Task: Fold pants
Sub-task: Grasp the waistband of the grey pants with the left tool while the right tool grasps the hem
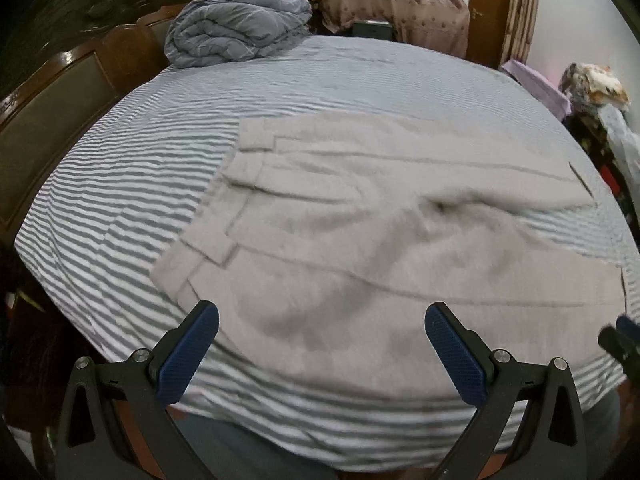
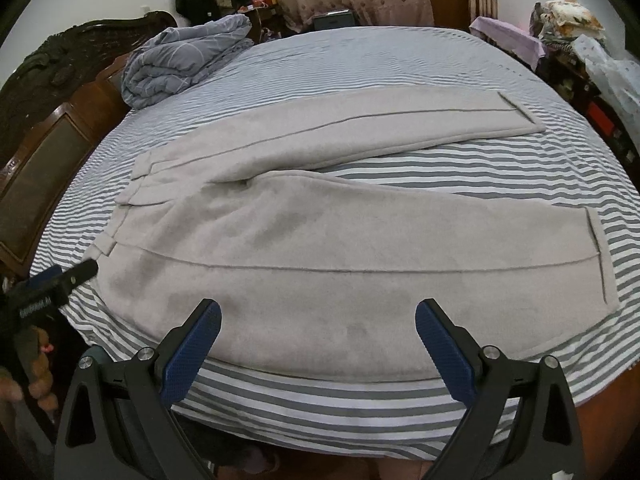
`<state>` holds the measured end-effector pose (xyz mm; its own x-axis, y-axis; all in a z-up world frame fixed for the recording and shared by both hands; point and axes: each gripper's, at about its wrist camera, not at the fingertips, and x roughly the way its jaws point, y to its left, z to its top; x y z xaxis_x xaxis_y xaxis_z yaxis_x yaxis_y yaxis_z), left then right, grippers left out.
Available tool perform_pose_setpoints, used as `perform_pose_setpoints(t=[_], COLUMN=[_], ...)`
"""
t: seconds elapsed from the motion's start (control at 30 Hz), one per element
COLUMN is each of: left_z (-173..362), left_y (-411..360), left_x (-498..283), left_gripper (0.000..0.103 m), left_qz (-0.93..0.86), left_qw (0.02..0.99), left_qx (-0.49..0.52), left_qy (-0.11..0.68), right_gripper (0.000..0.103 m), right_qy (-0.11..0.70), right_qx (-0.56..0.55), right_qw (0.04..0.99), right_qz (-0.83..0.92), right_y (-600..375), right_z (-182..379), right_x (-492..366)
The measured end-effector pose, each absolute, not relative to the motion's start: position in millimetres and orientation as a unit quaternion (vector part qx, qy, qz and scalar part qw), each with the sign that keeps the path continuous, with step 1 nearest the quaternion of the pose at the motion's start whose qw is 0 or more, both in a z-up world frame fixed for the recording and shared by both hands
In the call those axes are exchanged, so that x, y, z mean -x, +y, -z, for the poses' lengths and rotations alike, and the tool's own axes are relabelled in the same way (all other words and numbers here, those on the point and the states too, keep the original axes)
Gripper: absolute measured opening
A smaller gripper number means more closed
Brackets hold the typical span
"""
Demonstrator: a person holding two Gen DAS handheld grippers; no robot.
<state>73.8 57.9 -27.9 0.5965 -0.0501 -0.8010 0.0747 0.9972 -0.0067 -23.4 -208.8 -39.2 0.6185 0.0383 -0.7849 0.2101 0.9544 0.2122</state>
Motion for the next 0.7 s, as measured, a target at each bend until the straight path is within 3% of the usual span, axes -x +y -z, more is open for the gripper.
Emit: perform_pose_setpoints(t=[0.3, 0.47, 0.57, 0.7], left_z=[3.9, 6.2, 14.5, 39.1], left_y=[121.6, 137.2, 145.0, 159.9], left_x=[-167.3, -233.8, -269.7, -314.2], left_gripper=[0.102, 0.101, 0.095, 0.076], left_qz=[-0.017, 0.019, 0.055, 0.089], left_qw=[0.905, 0.9, 0.892, 0.872], left_qx=[0.073, 0.063, 0.065, 0.081], left_qy=[0.418, 0.431, 0.443, 0.475], right_gripper=[0.097, 0.097, 0.097, 0.097], right_qy=[0.431, 0.439, 0.443, 0.45], right_qx=[-0.155, -0.157, -0.152, -0.13], right_qw=[0.888, 0.885, 0.883, 0.884], right_qz=[0.032, 0.019, 0.021, 0.018], right_y=[-224.8, -237.5, -244.5, -249.0], right_z=[28.9, 22.3, 21.1, 25.0], right_x=[-15.1, -47.0, -64.6, -89.7])
